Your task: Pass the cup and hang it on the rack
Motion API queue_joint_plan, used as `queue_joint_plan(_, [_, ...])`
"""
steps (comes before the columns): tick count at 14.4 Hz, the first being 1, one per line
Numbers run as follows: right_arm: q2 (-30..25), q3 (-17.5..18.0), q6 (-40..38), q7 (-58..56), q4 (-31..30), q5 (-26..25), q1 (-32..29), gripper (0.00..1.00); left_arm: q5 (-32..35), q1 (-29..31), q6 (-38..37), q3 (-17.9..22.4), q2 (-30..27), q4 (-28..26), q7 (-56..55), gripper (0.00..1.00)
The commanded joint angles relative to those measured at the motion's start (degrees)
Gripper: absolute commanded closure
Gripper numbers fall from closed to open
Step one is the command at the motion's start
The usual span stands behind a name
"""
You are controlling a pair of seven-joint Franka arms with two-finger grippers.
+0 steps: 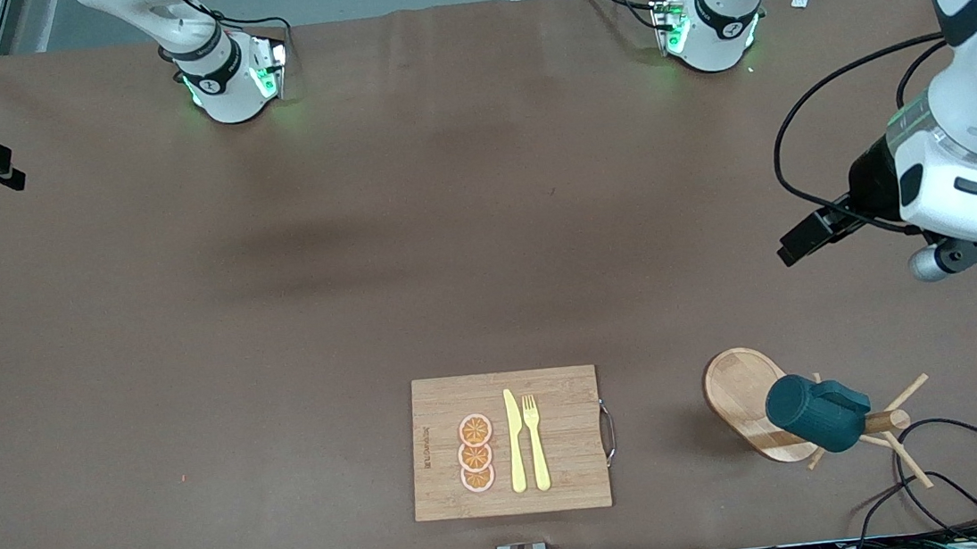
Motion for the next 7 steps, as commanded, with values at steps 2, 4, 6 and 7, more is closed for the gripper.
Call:
queue_joint_plan(2, [-1.4,-0.1,0.2,-0.1,-1.1,0.9,0.1,0.00,1.5,1.3,-3.5,0.1,-3.8,-1.3,8.0,0.00])
queue_joint_plan(4, [-1.4,-0.1,0.2,-0.1,-1.1,0.9,0.1,0.00,1.3,0.4,-4.2,3.3,-7.6,-2.3,15.6,0.00])
queue_joint_plan(6, [-1.4,-0.1,0.2,-0.1,-1.1,0.9,0.1,0.00,0.6,-3.6,-4.4,9.5,-11.2,-5.9,21.6,0.00])
queue_joint_plan(7, [-1.4,-0.1,0.2,-0.1,-1.1,0.9,0.1,0.00,0.0,-7.0,-5.1,14.0,-13.2,-7.3,23.0,0.00])
